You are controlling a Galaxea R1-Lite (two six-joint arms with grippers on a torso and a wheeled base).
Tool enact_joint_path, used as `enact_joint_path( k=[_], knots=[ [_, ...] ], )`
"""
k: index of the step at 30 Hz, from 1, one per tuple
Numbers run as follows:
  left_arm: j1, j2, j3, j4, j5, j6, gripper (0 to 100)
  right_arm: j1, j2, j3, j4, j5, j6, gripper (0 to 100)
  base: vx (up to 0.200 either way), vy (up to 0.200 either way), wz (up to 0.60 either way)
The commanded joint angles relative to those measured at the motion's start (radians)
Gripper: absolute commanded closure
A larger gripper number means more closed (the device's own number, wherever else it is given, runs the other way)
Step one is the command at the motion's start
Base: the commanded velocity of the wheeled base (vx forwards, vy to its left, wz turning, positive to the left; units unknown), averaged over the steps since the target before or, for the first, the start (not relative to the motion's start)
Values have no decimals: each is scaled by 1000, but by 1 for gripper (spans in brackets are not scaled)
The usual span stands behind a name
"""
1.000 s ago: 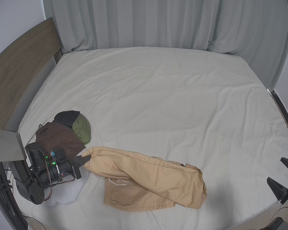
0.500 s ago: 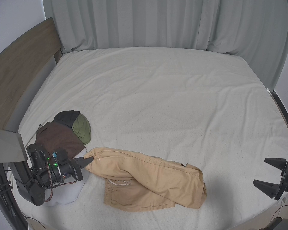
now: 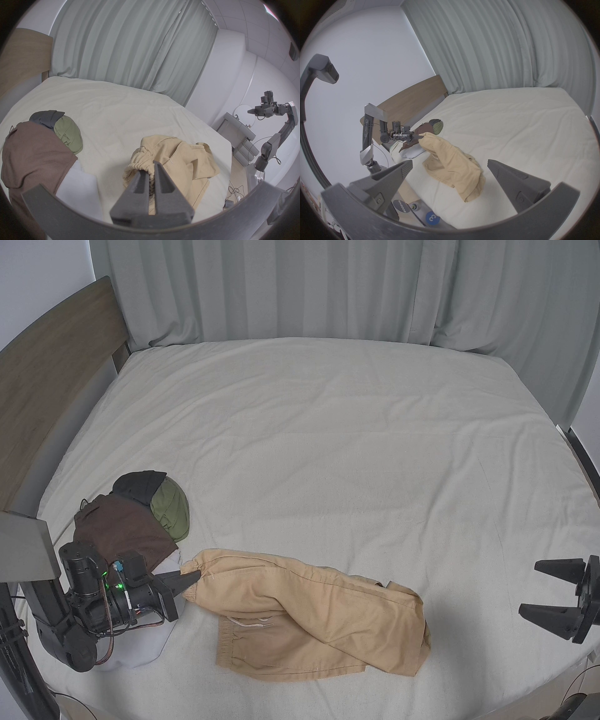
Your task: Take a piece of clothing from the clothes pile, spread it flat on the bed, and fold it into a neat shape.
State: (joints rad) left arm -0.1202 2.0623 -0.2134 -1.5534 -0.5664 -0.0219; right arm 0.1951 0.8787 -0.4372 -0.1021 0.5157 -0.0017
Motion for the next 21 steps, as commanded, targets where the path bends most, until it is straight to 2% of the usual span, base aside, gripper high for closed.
enact_joint_path(
  k=[1,3,10,15,21],
  knots=[
    [-7,-1,8,-4,0,-1,100,37,85,-24,-2,59,20,0,0,0,0],
    [-7,1,5,-4,0,-1,100,61,111,-32,-27,95,60,0,0,0,0],
    [-3,1,0,-4,0,-1,100,63,223,34,-223,93,150,0,0,0,0],
    [-4,2,0,-4,0,-1,100,64,296,45,-272,93,204,0,0,0,0],
    [-1,1,-4,-4,0,-3,100,66,322,46,-272,92,215,0,0,0,0]
  ],
)
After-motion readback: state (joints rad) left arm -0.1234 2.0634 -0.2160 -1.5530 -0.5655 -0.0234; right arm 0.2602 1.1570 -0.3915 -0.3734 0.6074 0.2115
